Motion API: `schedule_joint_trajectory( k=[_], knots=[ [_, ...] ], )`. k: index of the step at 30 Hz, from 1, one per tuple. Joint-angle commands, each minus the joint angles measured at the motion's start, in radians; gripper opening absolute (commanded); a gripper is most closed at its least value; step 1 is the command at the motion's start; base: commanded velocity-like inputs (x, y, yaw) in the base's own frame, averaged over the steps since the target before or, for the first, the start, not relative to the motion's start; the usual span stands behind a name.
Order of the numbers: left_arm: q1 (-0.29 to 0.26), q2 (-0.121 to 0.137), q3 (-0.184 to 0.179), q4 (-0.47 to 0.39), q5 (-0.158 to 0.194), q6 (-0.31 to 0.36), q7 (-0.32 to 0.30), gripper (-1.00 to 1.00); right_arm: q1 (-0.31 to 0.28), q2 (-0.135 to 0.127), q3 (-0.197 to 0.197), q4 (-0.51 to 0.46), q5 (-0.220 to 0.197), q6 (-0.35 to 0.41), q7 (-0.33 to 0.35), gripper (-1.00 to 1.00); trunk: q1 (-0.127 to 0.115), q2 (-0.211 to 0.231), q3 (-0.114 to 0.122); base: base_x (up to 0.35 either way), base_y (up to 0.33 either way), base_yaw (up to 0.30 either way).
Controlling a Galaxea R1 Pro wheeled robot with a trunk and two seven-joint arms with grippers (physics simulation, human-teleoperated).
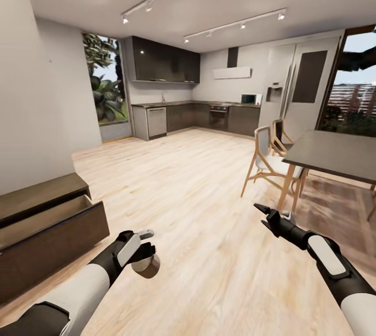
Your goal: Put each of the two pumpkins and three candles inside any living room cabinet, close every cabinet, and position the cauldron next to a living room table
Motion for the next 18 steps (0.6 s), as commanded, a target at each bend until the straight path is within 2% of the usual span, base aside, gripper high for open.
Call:
schedule_joint_trajectory(
  k=[1,14,18],
  knots=[
    [-0.001,0.001,-0.008,-0.001,0.009,0.002,0.012,-1.00,0.000,0.000,-0.003,0.000,-0.002,0.006,0.001,1.00,0.000,0.000,0.000,0.323,-0.008,0.276],
    [-0.001,-0.001,-0.007,-0.001,0.009,0.002,0.012,-1.00,0.000,-0.001,-0.003,0.000,-0.004,0.009,0.001,1.00,0.000,0.000,0.009,0.326,-0.001,0.276],
    [-0.001,0.000,-0.005,-0.001,0.011,0.002,0.012,-1.00,0.000,-0.001,-0.003,0.000,-0.004,0.009,0.001,1.00,0.000,0.000,0.012,0.125,0.000,0.276]
  ],
)
